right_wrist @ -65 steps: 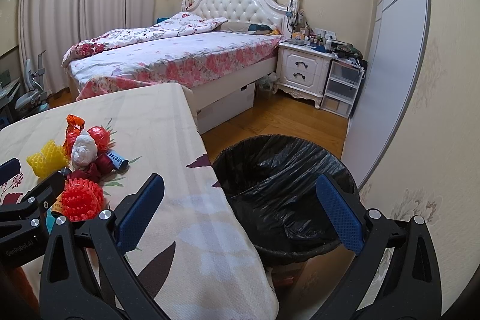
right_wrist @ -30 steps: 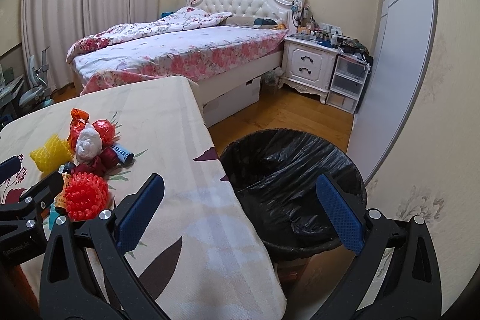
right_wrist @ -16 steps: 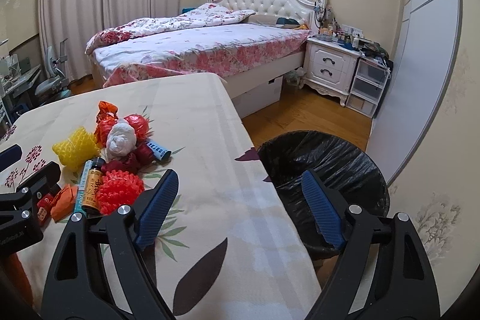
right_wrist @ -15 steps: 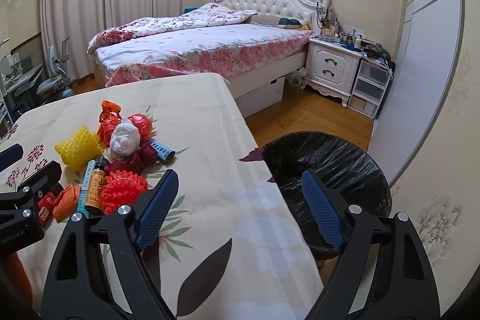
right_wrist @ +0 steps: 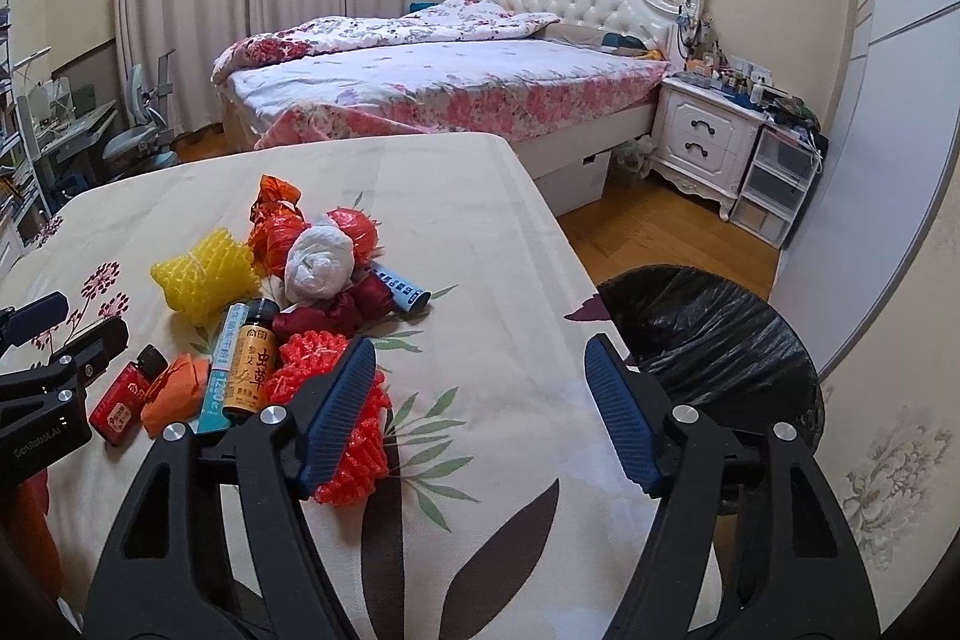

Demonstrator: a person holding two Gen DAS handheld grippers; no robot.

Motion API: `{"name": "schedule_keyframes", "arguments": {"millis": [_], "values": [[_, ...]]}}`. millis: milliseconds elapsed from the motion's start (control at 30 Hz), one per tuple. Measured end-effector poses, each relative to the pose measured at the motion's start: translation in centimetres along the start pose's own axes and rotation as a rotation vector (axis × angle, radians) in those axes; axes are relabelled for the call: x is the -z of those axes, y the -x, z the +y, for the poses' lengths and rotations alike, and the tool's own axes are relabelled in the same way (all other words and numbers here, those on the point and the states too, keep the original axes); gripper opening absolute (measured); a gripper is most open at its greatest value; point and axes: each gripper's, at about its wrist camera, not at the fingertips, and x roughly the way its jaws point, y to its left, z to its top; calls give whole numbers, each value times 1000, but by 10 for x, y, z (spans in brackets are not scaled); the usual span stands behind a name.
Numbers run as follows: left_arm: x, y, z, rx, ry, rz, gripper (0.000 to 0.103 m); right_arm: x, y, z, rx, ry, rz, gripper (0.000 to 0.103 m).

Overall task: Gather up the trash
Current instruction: 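Grasp the red spray can with the left tool while the right tool grasps the red mesh bag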

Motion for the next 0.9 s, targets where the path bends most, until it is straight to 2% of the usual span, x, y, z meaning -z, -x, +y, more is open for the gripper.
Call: {"name": "schedule_keyframes", "arguments": {"millis": [300, 367, 567, 633, 700, 900], "values": [[19, -9, 8, 2, -17, 72, 73, 4, -3, 3, 8, 6, 8, 71], [22, -11, 9, 3, -19, 90, 69, 4, -3, 4, 9, 8, 8, 71], [25, -15, 6, 29, -26, 119, 52, 6, 2, 4, 4, 11, 2, 71], [27, -18, 5, 46, -31, 134, 34, 5, 3, 5, 0, 12, -3, 71], [28, -20, 5, 60, -27, 148, 26, 4, 5, 7, -3, 15, -7, 71], [24, -8, 13, 38, -1, 89, 25, 2, 5, 14, -30, 21, -6, 71]]}}
